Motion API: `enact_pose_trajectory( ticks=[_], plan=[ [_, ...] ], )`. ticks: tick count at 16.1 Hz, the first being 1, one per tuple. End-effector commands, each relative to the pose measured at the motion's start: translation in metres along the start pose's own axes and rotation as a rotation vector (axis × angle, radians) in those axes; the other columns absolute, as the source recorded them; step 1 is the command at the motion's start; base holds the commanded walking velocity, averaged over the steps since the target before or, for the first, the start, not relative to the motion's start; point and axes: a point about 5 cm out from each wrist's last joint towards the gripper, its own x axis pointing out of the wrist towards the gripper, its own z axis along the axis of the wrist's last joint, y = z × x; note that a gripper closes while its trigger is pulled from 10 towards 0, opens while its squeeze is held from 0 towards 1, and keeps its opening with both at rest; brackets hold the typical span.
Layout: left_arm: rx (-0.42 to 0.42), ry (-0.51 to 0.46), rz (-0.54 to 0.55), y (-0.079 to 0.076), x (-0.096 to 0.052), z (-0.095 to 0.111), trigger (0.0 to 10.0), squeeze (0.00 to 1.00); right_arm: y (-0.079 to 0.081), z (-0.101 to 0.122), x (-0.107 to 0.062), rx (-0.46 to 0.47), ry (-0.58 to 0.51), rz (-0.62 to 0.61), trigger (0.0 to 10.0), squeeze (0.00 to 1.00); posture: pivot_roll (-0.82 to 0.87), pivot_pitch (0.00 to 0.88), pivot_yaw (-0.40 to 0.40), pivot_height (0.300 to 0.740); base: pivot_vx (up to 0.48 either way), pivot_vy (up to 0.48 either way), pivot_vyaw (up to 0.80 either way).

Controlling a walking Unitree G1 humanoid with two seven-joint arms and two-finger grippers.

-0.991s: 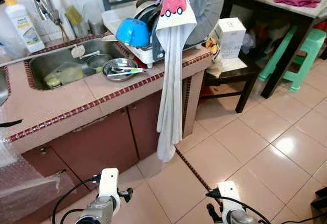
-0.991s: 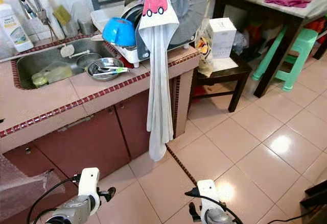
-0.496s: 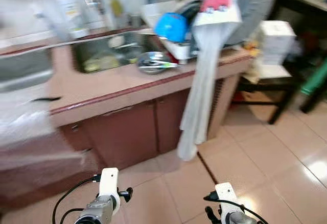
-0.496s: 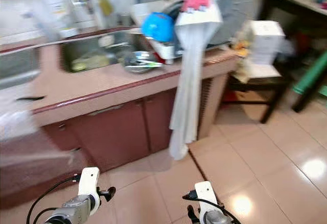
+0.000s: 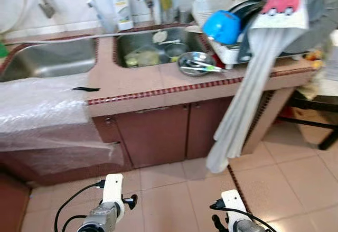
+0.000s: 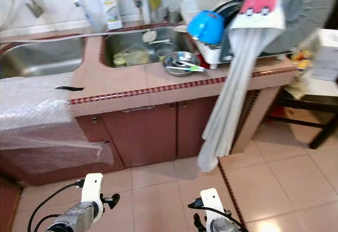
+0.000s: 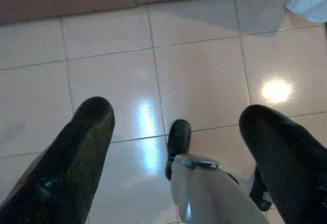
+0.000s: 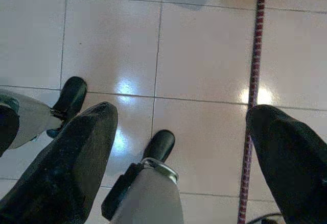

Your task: Kitchen organization

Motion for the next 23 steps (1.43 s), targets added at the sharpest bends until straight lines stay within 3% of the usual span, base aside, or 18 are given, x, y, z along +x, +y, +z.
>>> enact_pose_trajectory(
  ticks=[1,2,5,10,11,12,13,14,15,16,17,19,21,23],
  plan=[
    [0.04,-0.019,0.003,0.003,0.0,0.005,10.0,0.0,0.0,0.002,0.0,0.014,-0.013,-0.001,10.0,0.0,0.1,0.0,0.051,0.74,0.0,0.0,0.0],
    [0.079,-0.039,-0.001,0.003,0.0,0.009,10.0,0.0,-0.003,0.003,0.0,0.039,-0.023,-0.011,10.0,0.0,0.1,0.0,0.051,0.74,0.0,0.0,0.0],
    [0.015,-0.143,-0.049,-0.001,0.0,0.028,10.0,0.0,-0.016,0.01,-0.001,0.17,-0.08,-0.04,10.0,0.0,0.09,0.0,0.05,0.74,0.0,0.0,0.0],
    [-0.017,-0.369,-0.173,-0.015,-0.007,0.07,10.0,0.0,-0.05,0.065,-0.009,0.4,-0.388,-0.043,10.0,0.0,0.08,0.0,0.057,0.74,0.0,0.0,0.0],
    [-0.005,-0.407,-0.189,-0.013,-0.011,0.076,10.0,0.0,-0.057,0.078,-0.015,0.408,-0.477,-0.046,10.0,0.0,0.07,0.0,0.061,0.74,0.0,0.0,0.0],
    [0.002,-0.411,-0.188,-0.013,-0.011,0.077,10.0,0.0,-0.058,0.078,-0.016,0.409,-0.485,-0.047,10.0,0.0,0.07,0.0,0.061,0.74,0.0,0.0,0.0],
    [0.047,-0.528,-0.171,-0.001,-0.031,0.088,10.0,0.0,-0.063,0.094,-0.04,0.354,-0.663,-0.042,10.0,0.0,0.05,0.0,0.066,0.74,0.0,0.0,0.0],
    [0.042,-0.543,-0.186,0.0,-0.036,0.089,10.0,0.0,-0.063,0.096,-0.046,0.338,-0.7,-0.039,10.0,0.0,0.05,0.0,0.066,0.74,0.0,0.0,0.0],
    [0.096,-0.626,-0.227,0.002,-0.056,0.096,10.0,0.0,-0.062,0.099,-0.067,0.285,-0.786,-0.039,10.0,0.0,0.06,0.0,0.065,0.74,0.0,0.0,0.0],
    [0.142,-0.688,-0.215,0.003,-0.069,0.101,10.0,0.0,-0.064,0.093,-0.075,0.277,-0.777,-0.07,10.0,0.0,0.05,0.0,0.065,0.74,0.0,0.0,0.0],
    [0.101,-0.713,-0.252,0.0,-0.076,0.103,10.0,0.0,-0.064,0.089,-0.083,0.299,-0.794,-0.065,10.0,0.0,0.05,0.0,0.068,0.74,0.0,0.0,0.0],
    [0.169,-0.743,-0.283,-0.014,-0.088,0.099,10.0,0.0,-0.056,0.082,-0.105,0.293,-0.829,-0.08,10.0,0.0,0.05,0.0,0.076,0.74,0.0,0.0,0.0],
    [0.166,-0.807,-0.215,-0.005,-0.098,0.109,10.0,0.0,-0.049,0.083,-0.118,0.263,-0.86,-0.148,10.0,0.0,0.03,0.0,0.088,0.74,0.0,0.0,0.0],
    [0.146,-0.803,-0.198,-0.002,-0.104,0.11,10.0,0.0,-0.046,0.092,-0.125,0.273,-0.863,-0.167,10.0,0.0,0.03,0.0,0.092,0.74,0.0,0.0,0.0]
  ],
)
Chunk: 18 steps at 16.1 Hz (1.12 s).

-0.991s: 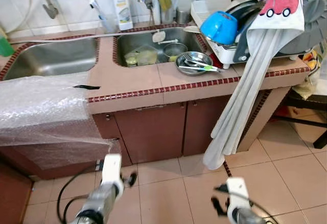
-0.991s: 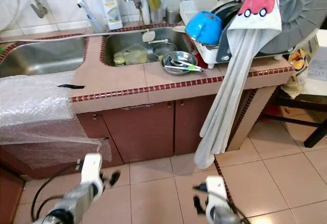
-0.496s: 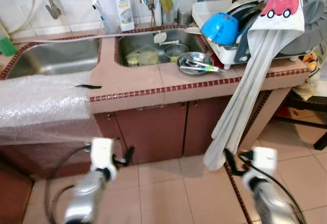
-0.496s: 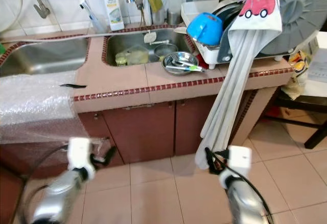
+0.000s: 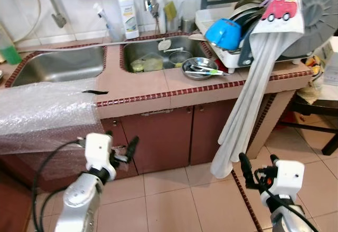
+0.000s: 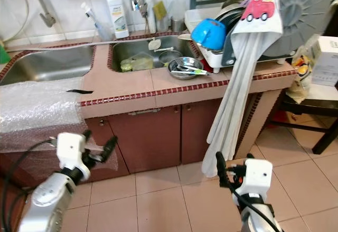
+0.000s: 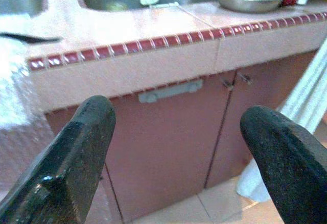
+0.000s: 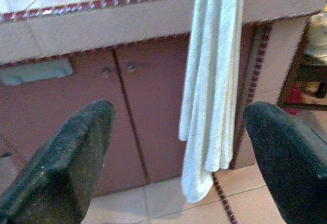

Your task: Kitchen organization

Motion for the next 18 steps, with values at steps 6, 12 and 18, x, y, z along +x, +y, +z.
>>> enact_pose_trajectory(
  ticks=[6,12,18],
  plan=[
    [0.022,-0.01,0.026,-0.006,-0.004,0.015,10.0,0.0,0.027,0.039,0.023,-0.037,-0.071,0.094,10.0,0.0,0.09,0.0,0.059,0.74,0.0,0.0,0.0],
    [0.004,0.038,0.104,0.007,-0.007,0.009,10.0,0.0,0.03,0.059,0.045,-0.045,-0.128,0.087,10.0,0.0,0.1,0.0,0.051,0.74,0.0,0.0,0.0],
    [0.131,0.016,0.09,0.001,-0.001,0.018,10.0,0.0,0.017,0.037,0.035,-0.108,-0.054,0.081,10.0,0.0,0.17,0.0,0.072,0.74,0.0,0.0,0.0]
  ],
)
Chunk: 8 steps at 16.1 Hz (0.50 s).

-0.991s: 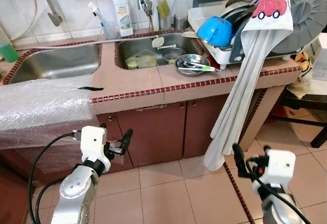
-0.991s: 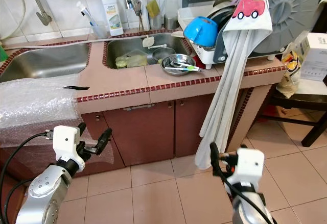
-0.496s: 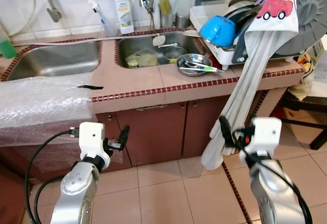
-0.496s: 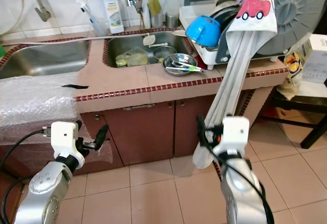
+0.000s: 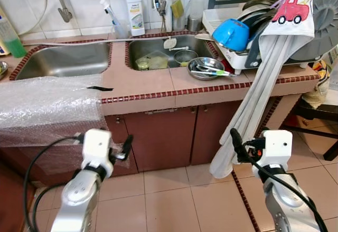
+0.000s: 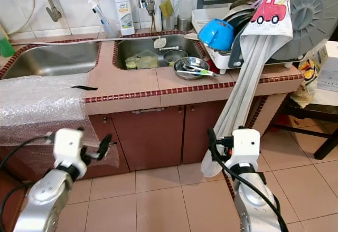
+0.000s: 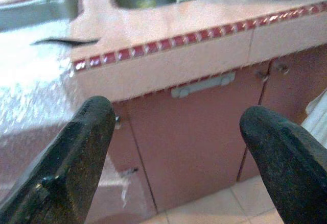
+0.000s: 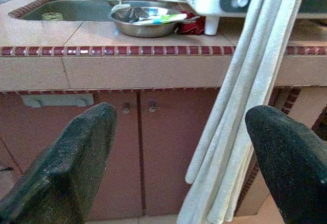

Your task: Kitchen organization

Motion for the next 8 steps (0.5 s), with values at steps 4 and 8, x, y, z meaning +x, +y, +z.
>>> enact_pose_trajectory(
  ticks=[4,8],
  plan=[
    [-0.002,-0.021,-0.02,0.004,0.009,0.01,10.0,0.0,0.013,-0.003,0.024,0.013,-0.01,0.024,10.0,0.0,0.16,0.0,0.053,0.74,0.0,0.0,0.0],
    [-0.108,0.007,-0.025,-0.022,0.018,-0.012,10.0,0.0,0.009,-0.005,0.027,0.021,-0.005,0.009,10.0,0.0,0.07,0.0,-0.002,0.74,0.0,0.0,0.0]
  ],
)
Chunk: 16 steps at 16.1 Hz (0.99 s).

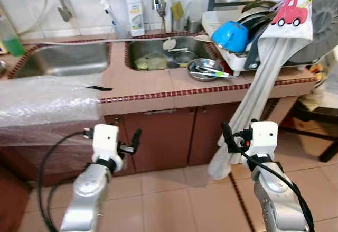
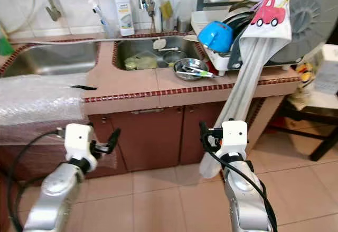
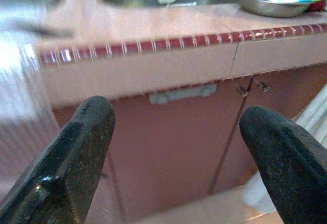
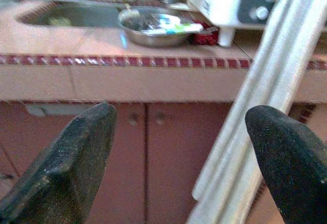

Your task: Kitchen organization

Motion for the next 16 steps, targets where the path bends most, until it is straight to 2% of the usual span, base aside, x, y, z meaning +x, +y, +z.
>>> enact_pose_trajectory(
  ticks=[1,2,3,4,5,6,8,10,11,13,16],
  plan=[
    [-0.032,0.036,-0.011,-0.008,0.003,-0.01,10.0,0.0,-0.003,-0.002,0.002,0.024,0.01,-0.012,10.0,0.0,0.06,0.0,-0.001,0.74,0.0,0.0,0.0],
    [-0.062,0.074,-0.077,-0.024,0.007,-0.017,10.0,0.0,0.005,0.0,0.006,0.022,-0.004,0.0,10.0,0.0,0.02,0.0,0.008,0.74,0.0,0.0,0.0],
    [-0.019,0.068,-0.162,-0.04,0.011,-0.015,10.0,0.0,0.009,0.004,0.009,-0.011,-0.028,0.011,10.0,0.0,0.02,0.0,0.013,0.74,0.0,0.0,0.0],
    [0.002,0.022,-0.172,-0.042,0.016,-0.005,10.0,0.0,0.005,0.008,0.009,-0.012,-0.048,-0.005,10.0,0.0,0.02,0.0,0.02,0.74,0.0,0.0,0.0],
    [-0.006,-0.03,-0.142,-0.034,0.02,0.011,10.0,0.0,-0.002,0.012,0.008,0.0,-0.062,-0.034,10.0,0.0,0.02,0.0,0.024,0.74,0.0,0.0,0.0],
    [-0.003,-0.054,-0.111,-0.027,0.022,0.017,10.0,0.0,-0.004,0.011,0.008,0.001,-0.061,-0.041,10.0,0.0,0.02,0.0,0.026,0.74,0.0,0.0,0.0],
    [0.009,-0.067,-0.02,-0.008,0.027,0.02,10.0,0.0,-0.006,0.013,0.015,0.004,-0.066,-0.05,10.0,0.0,0.02,0.0,0.042,0.74,0.0,0.0,0.0],
    [0.001,-0.072,0.01,0.001,0.027,0.023,10.0,0.0,-0.006,0.019,0.018,-0.012,-0.089,-0.037,10.0,0.0,0.02,0.0,0.057,0.74,0.0,0.0,0.0],
    [0.021,-0.055,0.014,0.0,0.028,0.017,10.0,0.0,-0.011,0.01,0.017,0.005,-0.065,-0.054,10.0,0.0,0.05,0.0,0.058,0.74,0.0,0.0,0.0],
    [-0.003,-0.055,0.024,-0.002,0.029,0.017,10.0,0.0,-0.012,0.001,0.02,0.058,-0.038,-0.093,10.0,0.0,0.06,0.0,0.065,0.74,0.0,0.0,0.0],
    [0.024,-0.063,-0.022,-0.007,0.035,0.021,10.0,0.0,0.003,0.01,0.03,0.06,-0.08,-0.076,10.0,0.0,0.06,0.0,0.097,0.74,0.0,0.0,0.0]
  ],
)
